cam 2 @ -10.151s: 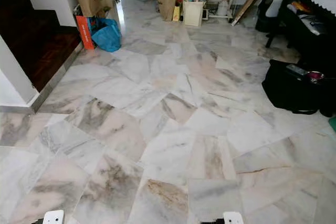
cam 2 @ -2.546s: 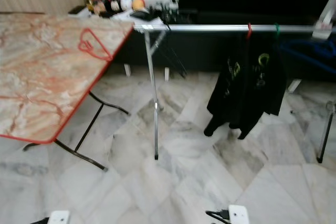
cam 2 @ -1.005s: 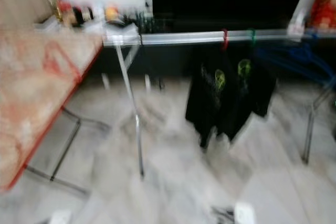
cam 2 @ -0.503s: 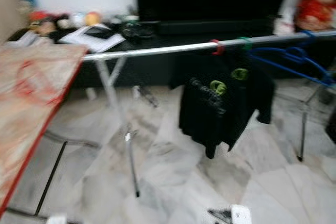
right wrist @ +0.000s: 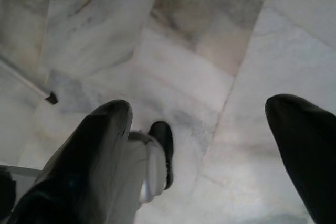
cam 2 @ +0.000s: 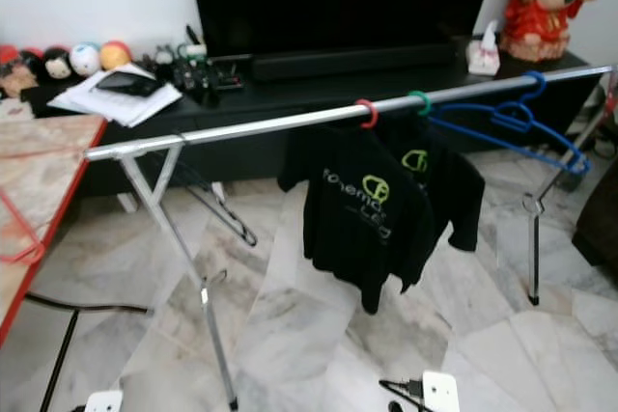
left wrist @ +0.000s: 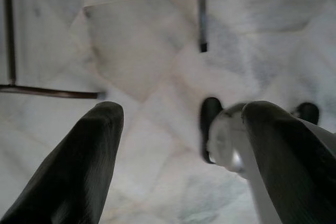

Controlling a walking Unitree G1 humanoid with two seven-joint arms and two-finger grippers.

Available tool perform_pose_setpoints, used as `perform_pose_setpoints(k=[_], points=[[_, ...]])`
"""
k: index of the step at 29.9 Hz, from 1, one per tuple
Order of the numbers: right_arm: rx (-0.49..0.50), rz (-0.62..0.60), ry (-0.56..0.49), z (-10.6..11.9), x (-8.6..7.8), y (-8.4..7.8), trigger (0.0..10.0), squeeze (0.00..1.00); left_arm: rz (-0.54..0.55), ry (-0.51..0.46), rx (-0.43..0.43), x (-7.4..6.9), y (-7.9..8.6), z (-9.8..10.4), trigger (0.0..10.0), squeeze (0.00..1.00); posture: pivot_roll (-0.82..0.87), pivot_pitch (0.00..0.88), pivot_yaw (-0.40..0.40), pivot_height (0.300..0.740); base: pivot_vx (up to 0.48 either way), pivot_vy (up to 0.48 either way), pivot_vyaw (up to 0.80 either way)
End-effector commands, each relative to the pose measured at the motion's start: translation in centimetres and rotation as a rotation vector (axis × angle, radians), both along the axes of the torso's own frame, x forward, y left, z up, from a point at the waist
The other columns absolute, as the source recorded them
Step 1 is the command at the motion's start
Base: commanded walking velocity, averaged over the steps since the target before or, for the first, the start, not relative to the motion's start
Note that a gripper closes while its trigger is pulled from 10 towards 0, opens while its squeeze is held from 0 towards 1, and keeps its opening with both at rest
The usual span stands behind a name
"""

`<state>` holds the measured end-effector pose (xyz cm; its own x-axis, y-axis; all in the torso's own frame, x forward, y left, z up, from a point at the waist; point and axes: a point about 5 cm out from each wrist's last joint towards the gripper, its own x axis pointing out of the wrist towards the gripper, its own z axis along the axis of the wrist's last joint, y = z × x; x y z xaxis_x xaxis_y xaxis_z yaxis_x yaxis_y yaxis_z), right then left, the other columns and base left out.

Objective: Hang hanger

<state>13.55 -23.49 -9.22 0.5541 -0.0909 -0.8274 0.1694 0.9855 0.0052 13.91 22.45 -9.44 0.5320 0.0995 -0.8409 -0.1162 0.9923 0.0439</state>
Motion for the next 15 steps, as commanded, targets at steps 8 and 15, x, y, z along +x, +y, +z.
perform_pose_setpoints(k=[8,15], points=[[-0.001,0.047,-0.040,0.21,0.75,0.69,10.0,0.00,0.010,0.024,0.024,-0.65,0.92,-0.04,10.0,0.00,-0.02,0.000,0.006,0.740,0.000,0.000,0.06],[0.038,0.007,-0.130,0.57,1.07,0.79,10.0,0.00,0.018,0.025,0.031,-0.76,0.88,-0.09,10.0,0.00,-0.04,0.000,0.002,0.740,0.000,0.000,0.07]])
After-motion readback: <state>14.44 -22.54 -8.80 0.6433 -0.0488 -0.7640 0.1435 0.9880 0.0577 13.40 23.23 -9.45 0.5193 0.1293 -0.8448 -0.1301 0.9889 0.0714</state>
